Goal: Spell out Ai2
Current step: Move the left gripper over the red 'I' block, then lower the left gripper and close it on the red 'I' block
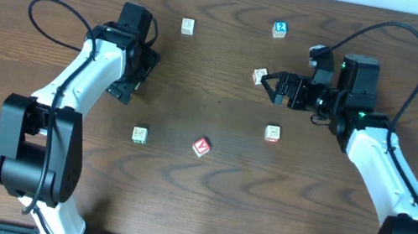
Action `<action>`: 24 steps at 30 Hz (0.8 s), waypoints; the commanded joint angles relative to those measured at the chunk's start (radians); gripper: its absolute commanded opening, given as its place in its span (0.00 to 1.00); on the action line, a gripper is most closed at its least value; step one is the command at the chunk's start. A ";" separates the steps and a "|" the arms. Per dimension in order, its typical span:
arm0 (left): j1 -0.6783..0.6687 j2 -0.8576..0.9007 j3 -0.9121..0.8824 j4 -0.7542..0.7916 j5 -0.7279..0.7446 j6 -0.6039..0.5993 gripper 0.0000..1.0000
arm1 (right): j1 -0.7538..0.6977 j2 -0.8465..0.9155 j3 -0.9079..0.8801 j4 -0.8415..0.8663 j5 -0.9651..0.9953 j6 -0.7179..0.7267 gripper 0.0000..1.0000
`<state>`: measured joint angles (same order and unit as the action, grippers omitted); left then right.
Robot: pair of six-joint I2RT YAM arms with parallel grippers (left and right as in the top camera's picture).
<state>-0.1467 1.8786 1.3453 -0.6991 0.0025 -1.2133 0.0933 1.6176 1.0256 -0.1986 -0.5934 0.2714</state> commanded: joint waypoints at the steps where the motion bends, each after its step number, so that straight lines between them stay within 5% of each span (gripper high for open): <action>1: 0.002 0.026 0.018 0.002 -0.031 -0.045 0.90 | -0.014 0.004 0.010 0.000 0.048 -0.026 0.99; 3: 0.002 0.031 0.018 0.006 -0.028 -0.047 0.97 | -0.014 0.004 0.010 0.000 0.048 -0.026 0.99; 16: 0.002 0.031 0.018 0.013 -0.013 -0.015 1.00 | -0.014 0.004 0.010 -0.002 0.047 -0.026 0.99; 19: 0.002 0.031 0.018 0.024 -0.013 -0.020 0.89 | -0.014 0.004 0.010 -0.015 0.047 -0.026 0.99; 24: 0.002 0.031 0.017 0.024 -0.014 -0.077 0.96 | -0.014 0.004 0.010 -0.039 0.047 -0.026 0.99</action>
<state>-0.1467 1.8973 1.3453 -0.6731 -0.0032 -1.2549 0.0933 1.6176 1.0256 -0.2302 -0.5484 0.2653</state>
